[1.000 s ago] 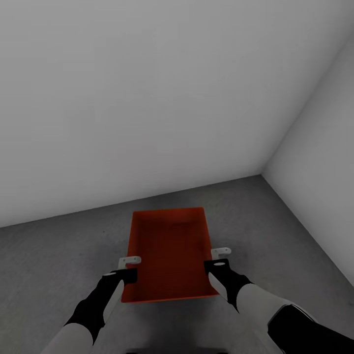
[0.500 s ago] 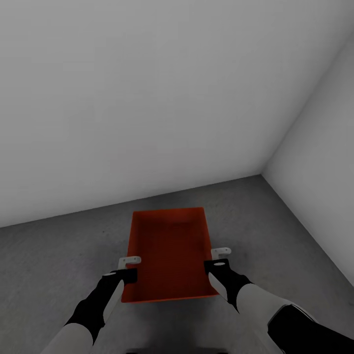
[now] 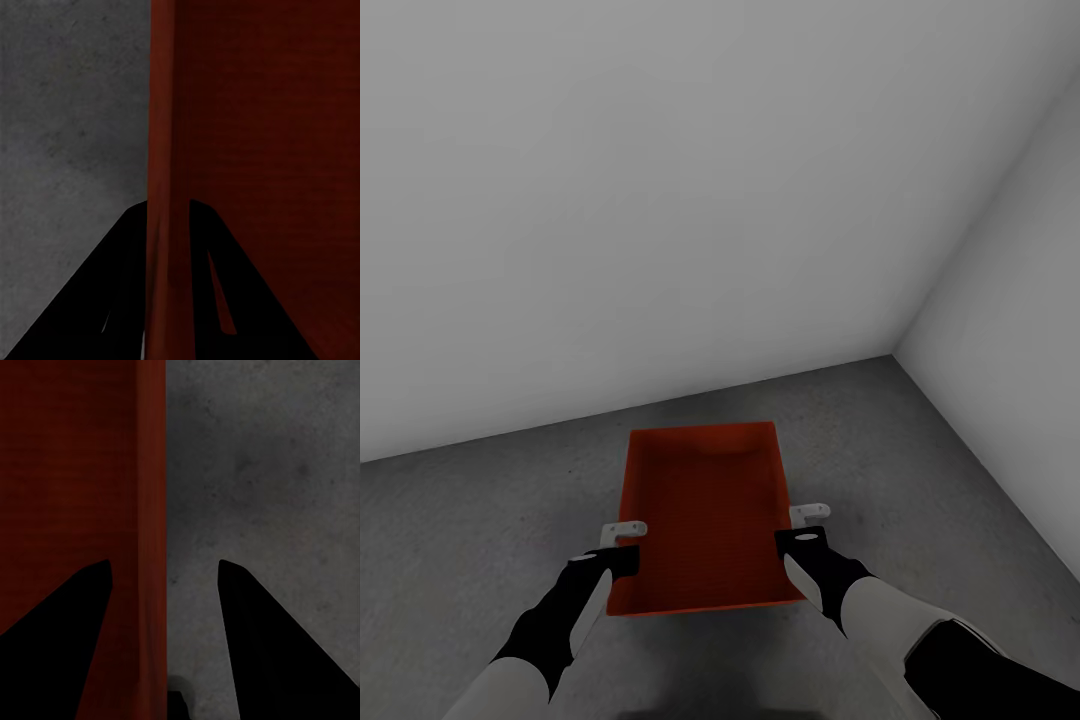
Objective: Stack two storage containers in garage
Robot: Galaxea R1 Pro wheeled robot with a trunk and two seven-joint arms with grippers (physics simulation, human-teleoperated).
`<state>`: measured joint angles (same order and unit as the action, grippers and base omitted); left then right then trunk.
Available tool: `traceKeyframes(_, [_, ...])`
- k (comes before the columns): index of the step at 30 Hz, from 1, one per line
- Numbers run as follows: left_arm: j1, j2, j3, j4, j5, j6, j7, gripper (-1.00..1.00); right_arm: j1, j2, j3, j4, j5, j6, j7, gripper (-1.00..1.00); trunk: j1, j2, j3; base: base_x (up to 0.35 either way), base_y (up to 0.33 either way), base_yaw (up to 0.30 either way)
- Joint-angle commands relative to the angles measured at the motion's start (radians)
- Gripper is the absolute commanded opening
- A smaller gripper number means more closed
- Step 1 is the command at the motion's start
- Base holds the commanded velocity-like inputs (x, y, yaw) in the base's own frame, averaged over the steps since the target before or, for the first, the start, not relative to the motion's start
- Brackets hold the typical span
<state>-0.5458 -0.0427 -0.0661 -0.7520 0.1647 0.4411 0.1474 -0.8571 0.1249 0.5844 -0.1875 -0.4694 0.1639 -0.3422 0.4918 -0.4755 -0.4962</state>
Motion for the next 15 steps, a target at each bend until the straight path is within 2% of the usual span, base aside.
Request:
traceKeyframes(1, [0.000, 0.009, -0.004, -0.003, -0.050, -0.033, 0.023, -1.00, 0.000, -0.001, 0.025, 0.000, -0.044, 0.005, 0.012, -1.00, 0.000, -0.002, -0.001, 0.000, 0.000, 0.000])
traceKeyframes(8, [0.000, 0.010, -0.005, -0.001, -0.050, -0.032, 0.022, -1.00, 0.000, -0.001, 0.025, 0.000, -0.044, 0.005, 0.012, -1.00, 0.000, -0.002, -0.001, 0.000, 0.000, 0.000])
traceKeyframes(15, [0.000, 0.011, -0.006, 0.001, -0.051, -0.032, 0.021, -1.00, 0.000, -0.001, 0.025, 0.000, -0.044, 0.005, 0.012, -1.00, 0.023, -0.044, -0.020, 0.000, 0.000, 0.000])
